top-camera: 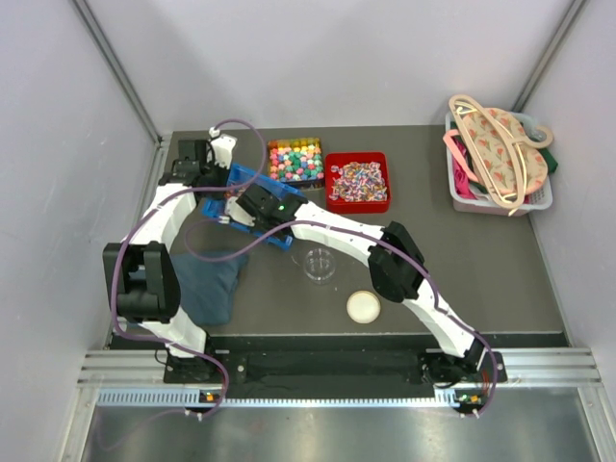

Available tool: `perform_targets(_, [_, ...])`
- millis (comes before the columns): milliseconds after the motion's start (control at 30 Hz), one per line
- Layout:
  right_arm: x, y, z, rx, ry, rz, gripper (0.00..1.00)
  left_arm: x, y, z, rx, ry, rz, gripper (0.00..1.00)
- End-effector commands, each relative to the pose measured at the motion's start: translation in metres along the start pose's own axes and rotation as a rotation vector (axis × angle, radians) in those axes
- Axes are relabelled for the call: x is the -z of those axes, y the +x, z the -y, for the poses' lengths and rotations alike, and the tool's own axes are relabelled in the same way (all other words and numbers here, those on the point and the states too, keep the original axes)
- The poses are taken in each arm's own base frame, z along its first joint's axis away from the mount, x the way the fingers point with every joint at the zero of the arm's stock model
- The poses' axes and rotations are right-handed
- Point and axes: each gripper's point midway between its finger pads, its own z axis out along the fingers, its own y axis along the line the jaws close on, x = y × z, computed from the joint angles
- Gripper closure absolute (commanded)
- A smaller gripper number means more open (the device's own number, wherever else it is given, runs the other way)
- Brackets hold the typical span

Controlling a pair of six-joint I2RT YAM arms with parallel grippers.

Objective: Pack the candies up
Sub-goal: Scoop the fake candies from the storage box.

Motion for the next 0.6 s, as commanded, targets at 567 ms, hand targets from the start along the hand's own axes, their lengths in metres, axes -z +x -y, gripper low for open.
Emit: perform_targets(567, [0.028,-0.021,0.041,-0.265,-0.013,0.238,1.00,0.018,-0.035,0.029,0.035,0.118,0.154,1.00])
